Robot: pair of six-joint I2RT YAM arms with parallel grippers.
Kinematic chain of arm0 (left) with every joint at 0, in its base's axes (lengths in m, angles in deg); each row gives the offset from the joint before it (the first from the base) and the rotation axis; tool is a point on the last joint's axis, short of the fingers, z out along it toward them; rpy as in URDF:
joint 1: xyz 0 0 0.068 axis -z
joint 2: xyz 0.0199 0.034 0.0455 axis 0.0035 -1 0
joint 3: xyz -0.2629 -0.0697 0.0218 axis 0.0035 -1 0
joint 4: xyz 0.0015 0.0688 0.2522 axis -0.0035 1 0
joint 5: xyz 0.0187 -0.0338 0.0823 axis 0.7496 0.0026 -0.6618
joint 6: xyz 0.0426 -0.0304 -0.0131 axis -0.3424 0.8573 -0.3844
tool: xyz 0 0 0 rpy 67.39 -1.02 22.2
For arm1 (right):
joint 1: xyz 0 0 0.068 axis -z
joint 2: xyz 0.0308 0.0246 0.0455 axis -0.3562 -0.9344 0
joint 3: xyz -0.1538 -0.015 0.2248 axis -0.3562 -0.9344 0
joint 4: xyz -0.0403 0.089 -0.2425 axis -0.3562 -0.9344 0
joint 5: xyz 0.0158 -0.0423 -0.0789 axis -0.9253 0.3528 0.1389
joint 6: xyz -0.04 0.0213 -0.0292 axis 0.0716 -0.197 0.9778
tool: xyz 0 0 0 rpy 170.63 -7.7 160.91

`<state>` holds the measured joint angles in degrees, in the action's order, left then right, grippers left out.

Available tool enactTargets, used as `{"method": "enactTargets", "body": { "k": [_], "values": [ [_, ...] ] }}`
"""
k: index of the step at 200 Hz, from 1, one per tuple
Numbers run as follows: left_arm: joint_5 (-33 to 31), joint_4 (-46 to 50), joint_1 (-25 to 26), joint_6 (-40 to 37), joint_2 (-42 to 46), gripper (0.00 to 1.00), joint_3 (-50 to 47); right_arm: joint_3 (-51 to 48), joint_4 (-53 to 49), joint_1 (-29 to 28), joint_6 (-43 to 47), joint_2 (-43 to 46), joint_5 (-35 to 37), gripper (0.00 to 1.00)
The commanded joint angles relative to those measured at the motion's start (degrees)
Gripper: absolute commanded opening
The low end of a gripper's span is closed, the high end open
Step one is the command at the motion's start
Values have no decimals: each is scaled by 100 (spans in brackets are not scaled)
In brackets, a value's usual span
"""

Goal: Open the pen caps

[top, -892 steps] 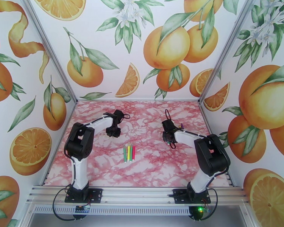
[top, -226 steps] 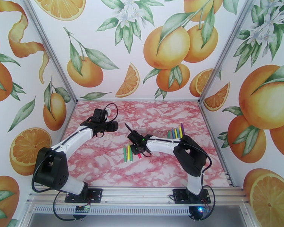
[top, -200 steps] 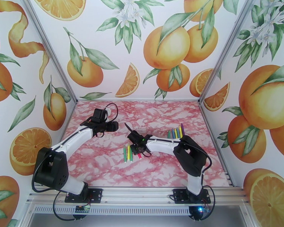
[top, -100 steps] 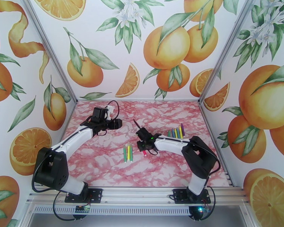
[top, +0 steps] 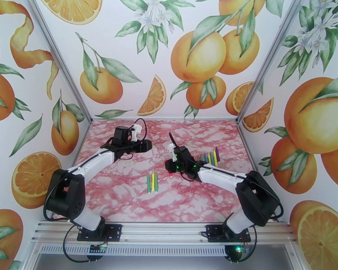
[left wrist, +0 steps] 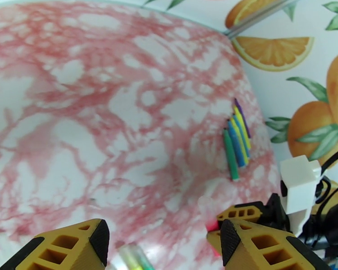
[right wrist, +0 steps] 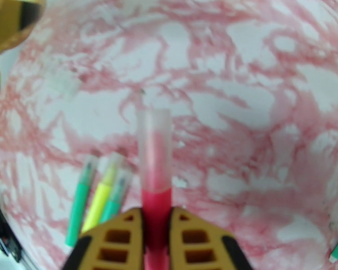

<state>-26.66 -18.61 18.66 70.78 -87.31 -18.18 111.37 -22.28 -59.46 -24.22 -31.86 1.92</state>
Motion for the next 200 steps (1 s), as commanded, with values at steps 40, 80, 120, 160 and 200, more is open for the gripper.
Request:
{"method": "enactTargets", "body": {
  "k": [40, 80, 120, 160, 200],
  "values": [
    [387, -290, 394, 40, -325, 67, 602, -257, 938, 6, 152, 397, -359, 16],
    [496, -360, 481, 98, -444, 64, 672, -352, 1170, 3, 186, 500, -386, 16],
    [585, -399, 604, 143, -546, 62, 722, -412, 1346, 5, 194, 610, -370, 16],
    [679, -402, 744, 128, -621, 61, 820, -346, 1293, 7, 257, 601, -336, 16],
    [764, -226, 826, 20, -705, 58, 915, -409, 1338, 8, 266, 714, -261, 16]
  ]
}}
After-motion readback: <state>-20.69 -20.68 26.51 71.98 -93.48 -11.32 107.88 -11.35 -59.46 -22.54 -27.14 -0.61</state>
